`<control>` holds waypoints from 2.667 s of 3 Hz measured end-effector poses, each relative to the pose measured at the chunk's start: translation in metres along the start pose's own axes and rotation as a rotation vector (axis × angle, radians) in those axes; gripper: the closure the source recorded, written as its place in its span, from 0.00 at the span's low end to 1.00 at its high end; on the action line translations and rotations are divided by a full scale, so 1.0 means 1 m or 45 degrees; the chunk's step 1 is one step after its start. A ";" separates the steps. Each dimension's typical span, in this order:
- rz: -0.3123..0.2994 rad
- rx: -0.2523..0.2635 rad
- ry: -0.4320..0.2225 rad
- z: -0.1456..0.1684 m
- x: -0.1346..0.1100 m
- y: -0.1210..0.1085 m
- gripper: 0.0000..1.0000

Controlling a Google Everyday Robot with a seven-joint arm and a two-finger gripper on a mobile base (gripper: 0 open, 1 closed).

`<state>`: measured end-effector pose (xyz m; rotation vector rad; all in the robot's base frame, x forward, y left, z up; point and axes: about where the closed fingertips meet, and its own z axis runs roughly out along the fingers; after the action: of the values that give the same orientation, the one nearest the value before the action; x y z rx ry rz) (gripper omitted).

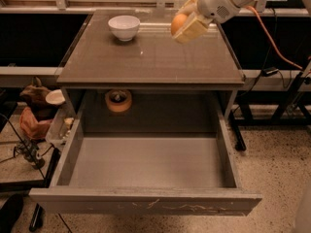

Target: Place orange into top drawer

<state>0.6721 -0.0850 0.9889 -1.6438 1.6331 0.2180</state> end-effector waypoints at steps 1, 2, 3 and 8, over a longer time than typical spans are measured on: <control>0.065 -0.030 -0.051 0.002 0.002 0.033 1.00; 0.120 -0.086 -0.095 0.015 0.006 0.077 1.00; 0.172 -0.169 -0.110 0.036 0.014 0.108 1.00; 0.430 -0.092 -0.064 0.120 0.088 0.180 1.00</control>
Offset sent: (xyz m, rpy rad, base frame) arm -0.1048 0.0266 -0.0836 0.1430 0.1739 0.0169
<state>0.5708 -0.0522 0.7812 -1.3931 1.8757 0.4895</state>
